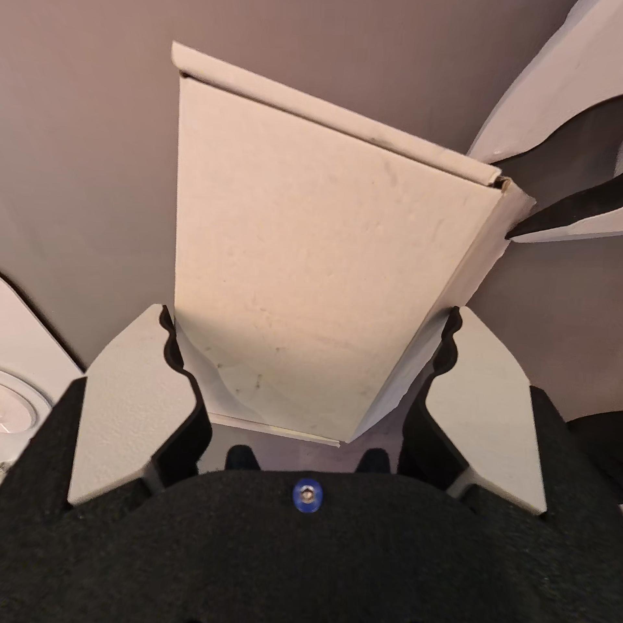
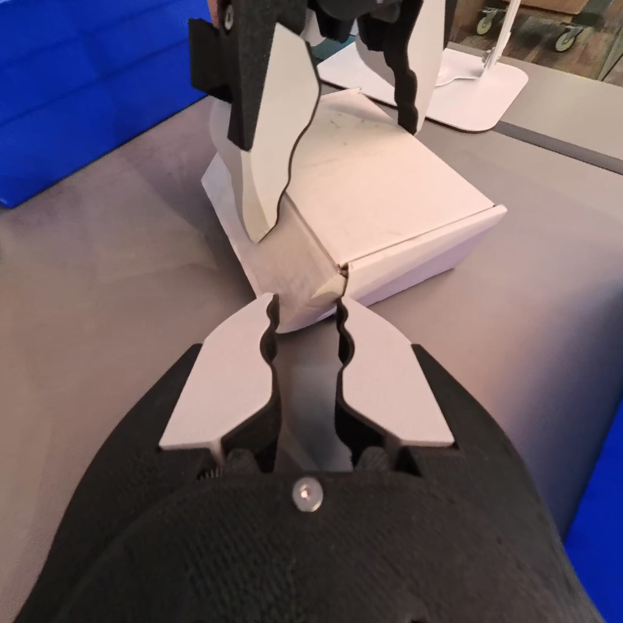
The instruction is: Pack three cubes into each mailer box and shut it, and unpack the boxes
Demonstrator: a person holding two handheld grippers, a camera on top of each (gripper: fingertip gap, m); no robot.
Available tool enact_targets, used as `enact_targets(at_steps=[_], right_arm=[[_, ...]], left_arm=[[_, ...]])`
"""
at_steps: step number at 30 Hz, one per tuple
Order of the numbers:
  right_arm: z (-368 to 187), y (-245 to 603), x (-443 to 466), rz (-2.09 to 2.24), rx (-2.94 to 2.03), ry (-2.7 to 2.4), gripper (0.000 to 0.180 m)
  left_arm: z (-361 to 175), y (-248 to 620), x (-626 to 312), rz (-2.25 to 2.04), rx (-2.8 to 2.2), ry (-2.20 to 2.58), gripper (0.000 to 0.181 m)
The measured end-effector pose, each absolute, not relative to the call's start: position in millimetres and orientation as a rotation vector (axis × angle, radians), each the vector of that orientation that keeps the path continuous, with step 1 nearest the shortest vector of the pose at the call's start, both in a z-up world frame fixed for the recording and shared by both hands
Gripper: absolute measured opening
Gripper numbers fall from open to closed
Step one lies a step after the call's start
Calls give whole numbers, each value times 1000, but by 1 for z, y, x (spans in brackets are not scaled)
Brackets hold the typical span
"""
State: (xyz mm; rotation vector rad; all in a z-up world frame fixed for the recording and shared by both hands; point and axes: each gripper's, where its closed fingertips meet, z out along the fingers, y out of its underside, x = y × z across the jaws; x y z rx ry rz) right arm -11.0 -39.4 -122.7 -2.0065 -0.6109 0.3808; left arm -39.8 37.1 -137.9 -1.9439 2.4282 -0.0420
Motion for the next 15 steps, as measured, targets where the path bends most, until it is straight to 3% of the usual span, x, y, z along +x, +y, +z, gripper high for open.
enact_targets(at_steps=[1, 15], right_arm=[[-123, -39, -11, 383, -2009, -607, 33], [-125, -40, -12, 331, -2009, -633, 33]], left_arm=[[-138, 37, -40, -48, -1943, 2427, 144], [-139, 37, -42, 52, -1986, 2423, 144]])
